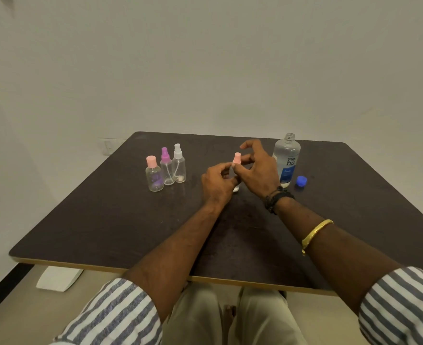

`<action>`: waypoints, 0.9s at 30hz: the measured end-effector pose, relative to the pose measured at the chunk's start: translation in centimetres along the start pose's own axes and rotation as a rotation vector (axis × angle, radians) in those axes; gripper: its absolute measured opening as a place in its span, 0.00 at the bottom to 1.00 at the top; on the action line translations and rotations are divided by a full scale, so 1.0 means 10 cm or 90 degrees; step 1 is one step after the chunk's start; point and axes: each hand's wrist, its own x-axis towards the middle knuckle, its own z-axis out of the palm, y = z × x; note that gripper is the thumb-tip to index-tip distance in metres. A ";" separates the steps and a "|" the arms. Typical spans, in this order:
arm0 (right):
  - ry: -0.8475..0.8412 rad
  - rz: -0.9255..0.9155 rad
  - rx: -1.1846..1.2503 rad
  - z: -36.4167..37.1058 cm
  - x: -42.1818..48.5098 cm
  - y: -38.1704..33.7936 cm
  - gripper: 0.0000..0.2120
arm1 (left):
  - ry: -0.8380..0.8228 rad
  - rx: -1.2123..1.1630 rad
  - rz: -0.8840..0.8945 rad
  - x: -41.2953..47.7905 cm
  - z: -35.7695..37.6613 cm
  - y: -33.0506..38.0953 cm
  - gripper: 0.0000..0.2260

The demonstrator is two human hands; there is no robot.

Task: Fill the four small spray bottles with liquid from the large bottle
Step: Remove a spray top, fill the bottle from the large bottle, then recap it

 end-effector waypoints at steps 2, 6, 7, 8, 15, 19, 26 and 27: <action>0.010 0.000 0.014 0.07 0.06 -0.05 0.18 | 0.011 -0.012 0.009 0.03 -0.08 0.00 0.18; 0.042 0.010 0.048 0.24 0.19 -0.15 0.15 | 0.031 -0.031 0.004 0.11 -0.27 -0.05 0.23; 0.046 0.013 0.055 0.28 0.22 -0.17 0.14 | 0.040 -0.030 -0.003 0.13 -0.31 -0.07 0.23; 0.049 0.015 0.059 0.33 0.25 -0.18 0.14 | 0.051 -0.028 -0.007 0.15 -0.36 -0.10 0.23; 0.043 0.018 0.046 0.62 0.43 -0.19 0.11 | 0.084 -0.009 -0.016 0.22 -0.55 -0.26 0.21; 0.026 0.019 0.035 0.72 0.47 -0.14 0.11 | 0.088 -0.008 -0.023 0.25 -0.61 -0.30 0.20; 0.028 0.017 0.035 0.83 0.51 -0.09 0.09 | 0.106 0.004 -0.024 0.30 -0.65 -0.38 0.18; 0.031 0.015 0.033 0.85 0.51 -0.09 0.09 | 0.108 0.003 -0.024 0.30 -0.65 -0.39 0.18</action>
